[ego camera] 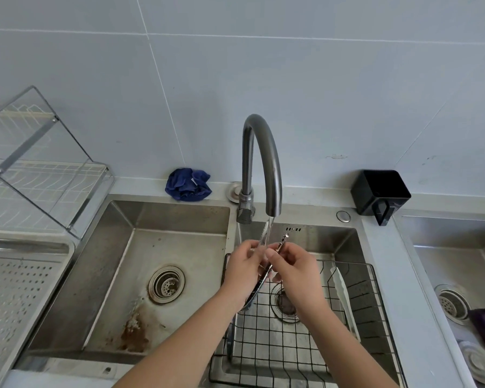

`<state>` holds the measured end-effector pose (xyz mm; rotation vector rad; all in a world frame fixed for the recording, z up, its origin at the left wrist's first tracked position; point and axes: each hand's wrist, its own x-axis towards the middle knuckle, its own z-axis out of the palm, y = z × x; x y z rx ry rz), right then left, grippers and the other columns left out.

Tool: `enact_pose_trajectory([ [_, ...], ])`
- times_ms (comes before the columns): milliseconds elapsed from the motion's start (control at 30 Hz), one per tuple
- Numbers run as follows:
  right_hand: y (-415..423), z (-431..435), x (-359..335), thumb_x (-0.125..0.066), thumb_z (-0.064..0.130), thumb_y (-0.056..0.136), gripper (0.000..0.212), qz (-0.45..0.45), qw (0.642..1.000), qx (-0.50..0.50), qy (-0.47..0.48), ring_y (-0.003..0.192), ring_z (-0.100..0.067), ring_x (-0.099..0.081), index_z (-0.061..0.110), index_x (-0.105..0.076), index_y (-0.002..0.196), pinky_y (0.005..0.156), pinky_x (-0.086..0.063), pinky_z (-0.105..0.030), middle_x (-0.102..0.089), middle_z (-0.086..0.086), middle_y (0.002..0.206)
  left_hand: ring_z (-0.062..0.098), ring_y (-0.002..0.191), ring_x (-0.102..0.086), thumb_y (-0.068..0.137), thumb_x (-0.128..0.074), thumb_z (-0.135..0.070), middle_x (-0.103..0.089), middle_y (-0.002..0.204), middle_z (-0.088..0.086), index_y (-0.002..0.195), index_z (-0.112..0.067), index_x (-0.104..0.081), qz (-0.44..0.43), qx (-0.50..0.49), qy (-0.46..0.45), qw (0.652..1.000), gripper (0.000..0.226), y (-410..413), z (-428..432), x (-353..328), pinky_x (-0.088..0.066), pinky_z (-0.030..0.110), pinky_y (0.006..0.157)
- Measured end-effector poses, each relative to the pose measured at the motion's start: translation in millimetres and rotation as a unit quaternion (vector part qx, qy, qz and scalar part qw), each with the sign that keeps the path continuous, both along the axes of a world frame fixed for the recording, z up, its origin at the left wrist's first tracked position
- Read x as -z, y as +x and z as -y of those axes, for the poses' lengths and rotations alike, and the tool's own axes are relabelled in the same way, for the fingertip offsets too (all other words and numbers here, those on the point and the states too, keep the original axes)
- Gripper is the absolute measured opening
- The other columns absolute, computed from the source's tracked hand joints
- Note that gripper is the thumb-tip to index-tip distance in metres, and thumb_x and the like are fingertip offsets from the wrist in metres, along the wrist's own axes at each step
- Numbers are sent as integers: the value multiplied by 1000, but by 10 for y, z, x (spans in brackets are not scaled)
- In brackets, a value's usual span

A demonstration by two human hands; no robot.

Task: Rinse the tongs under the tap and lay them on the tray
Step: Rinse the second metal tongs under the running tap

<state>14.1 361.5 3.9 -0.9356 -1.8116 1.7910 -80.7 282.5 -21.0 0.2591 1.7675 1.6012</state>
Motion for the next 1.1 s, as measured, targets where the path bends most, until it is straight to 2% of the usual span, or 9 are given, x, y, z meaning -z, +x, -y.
enact_pose_trajectory([
  [133,52,-58,30,-69,13,95,8,10,999,25,-18,63,-5,-66,20,-73,97,54,-54,-21,-71,1,72,9,55,-60,101,-56,-24,-65,63,-4,90,-17,-66,-58,25,-32,997,16,20,-58,-15,-50,30,51],
  [300,61,-192,38,-67,14,97,12,14,999,39,-35,72,-7,-72,21,-70,106,58,-56,-23,-77,-2,81,19,54,-68,102,-55,-31,-62,57,0,96,-16,-63,-56,54,-18,997,18,60,79,-66,-58,33,50],
  [367,42,-197,57,-66,13,98,12,11,998,43,-44,70,-6,-70,20,-70,106,56,-54,-22,-77,-2,79,26,65,-72,100,-57,-35,-65,64,1,101,-17,-63,-12,74,-3,997,19,67,149,-90,-61,42,61],
  [467,16,-191,87,-61,12,100,14,7,996,54,-68,68,-11,-70,14,-70,111,56,-55,-24,-78,-6,82,30,89,-75,94,-64,-35,-74,95,10,109,-25,-64,83,126,22,988,19,129,292,-82,-62,48,76],
  [567,-37,-172,102,-59,12,101,15,6,995,39,-91,71,-15,-73,12,-67,114,57,-57,-26,-79,-7,86,38,80,-72,98,-61,-24,-72,99,17,124,-33,-60,140,132,37,981,28,199,434,-38,-58,40,61],
  [667,-131,-153,87,-59,14,101,15,5,994,41,-105,77,-24,-75,14,-65,115,58,-58,-29,-79,-8,87,25,66,-64,101,-55,-16,-69,84,8,126,-36,-61,56,88,-8,994,33,211,516,44,-46,29,48],
  [833,-337,-178,57,-57,28,103,27,51,996,62,-34,61,-21,-69,11,-75,91,58,-62,-38,-75,-12,74,11,60,-56,99,-59,-19,-61,76,-4,108,-32,-66,-47,84,-47,994,17,183,633,95,-44,16,52],
  [967,-413,-123,68,-58,14,99,25,62,996,54,-35,54,-14,-66,9,-76,81,51,-59,-29,-73,-2,64,9,60,-55,98,-59,-23,-53,70,-6,106,-42,-66,-91,68,-64,991,22,155,698,125,-46,21,55],
  [1100,-393,2,118,-59,12,100,22,65,997,27,-39,61,-17,-74,13,-75,85,55,-61,-29,-78,0,74,11,61,-53,97,-59,-19,-54,66,-8,91,-48,-66,-100,50,-64,992,31,151,795,164,-48,29,60],
])
